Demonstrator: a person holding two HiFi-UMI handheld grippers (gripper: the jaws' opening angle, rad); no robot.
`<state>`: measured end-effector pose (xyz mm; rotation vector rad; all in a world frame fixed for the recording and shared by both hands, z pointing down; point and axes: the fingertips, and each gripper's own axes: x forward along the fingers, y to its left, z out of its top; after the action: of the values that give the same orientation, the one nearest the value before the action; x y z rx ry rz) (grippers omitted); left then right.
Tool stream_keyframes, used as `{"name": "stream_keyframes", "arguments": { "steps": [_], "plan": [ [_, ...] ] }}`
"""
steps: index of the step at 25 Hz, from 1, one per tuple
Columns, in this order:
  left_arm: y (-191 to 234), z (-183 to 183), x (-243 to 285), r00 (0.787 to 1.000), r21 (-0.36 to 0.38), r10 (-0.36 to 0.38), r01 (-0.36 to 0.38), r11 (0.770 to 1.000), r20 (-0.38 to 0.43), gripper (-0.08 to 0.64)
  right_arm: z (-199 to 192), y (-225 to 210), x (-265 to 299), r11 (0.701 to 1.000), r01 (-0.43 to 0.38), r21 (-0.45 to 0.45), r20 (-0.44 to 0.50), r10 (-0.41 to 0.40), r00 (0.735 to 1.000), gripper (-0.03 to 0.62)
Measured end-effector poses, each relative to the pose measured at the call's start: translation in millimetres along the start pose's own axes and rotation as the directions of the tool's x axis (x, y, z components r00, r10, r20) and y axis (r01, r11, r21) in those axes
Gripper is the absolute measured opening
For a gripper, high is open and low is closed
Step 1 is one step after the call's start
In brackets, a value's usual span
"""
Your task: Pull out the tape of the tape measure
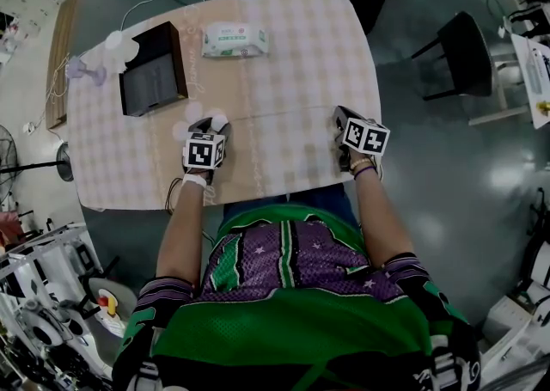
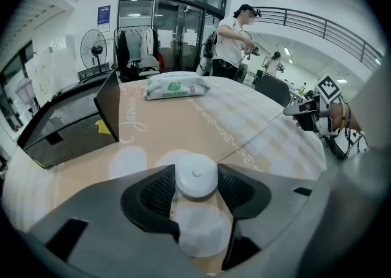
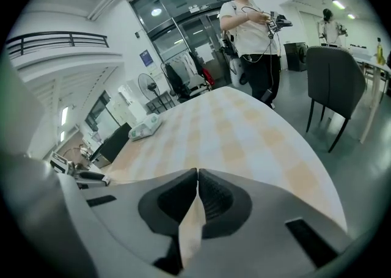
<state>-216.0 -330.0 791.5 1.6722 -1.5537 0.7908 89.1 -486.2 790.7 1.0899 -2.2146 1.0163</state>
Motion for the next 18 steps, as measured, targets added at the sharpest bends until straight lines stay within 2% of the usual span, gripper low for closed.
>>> {"name": "stream_keyframes", "arguments": {
  "steps": [2, 3, 6, 18],
  "plan": [
    [-6, 3, 2, 1.000, 0.006, 0.008, -0.008, 1.000, -0.014, 0.240, 2, -9, -3, 1.000, 0.025, -0.019, -0.009, -0.025, 1.000, 0.024],
    [-8, 4, 2, 1.000, 0.011, 0.011, -0.011, 1.000, -0.021, 0.265, 3, -11, -4, 0.999, 0.037, -0.030, -0.012, -0.037, 0.999, 0.035],
    [-1, 0, -1, 0.999, 0.025, 0.006, -0.005, 1.000, -0.033, 0.298, 1, -3, -1, 0.998, 0.043, -0.036, -0.020, -0.043, 0.999, 0.093],
    [12, 2, -30, 0.999, 0.022, -0.034, 0.034, 0.999, -0.005, 0.300, -4, 30, -22, 0.998, 0.048, -0.030, -0.021, -0.048, 0.999, 0.091]
  ]
}}
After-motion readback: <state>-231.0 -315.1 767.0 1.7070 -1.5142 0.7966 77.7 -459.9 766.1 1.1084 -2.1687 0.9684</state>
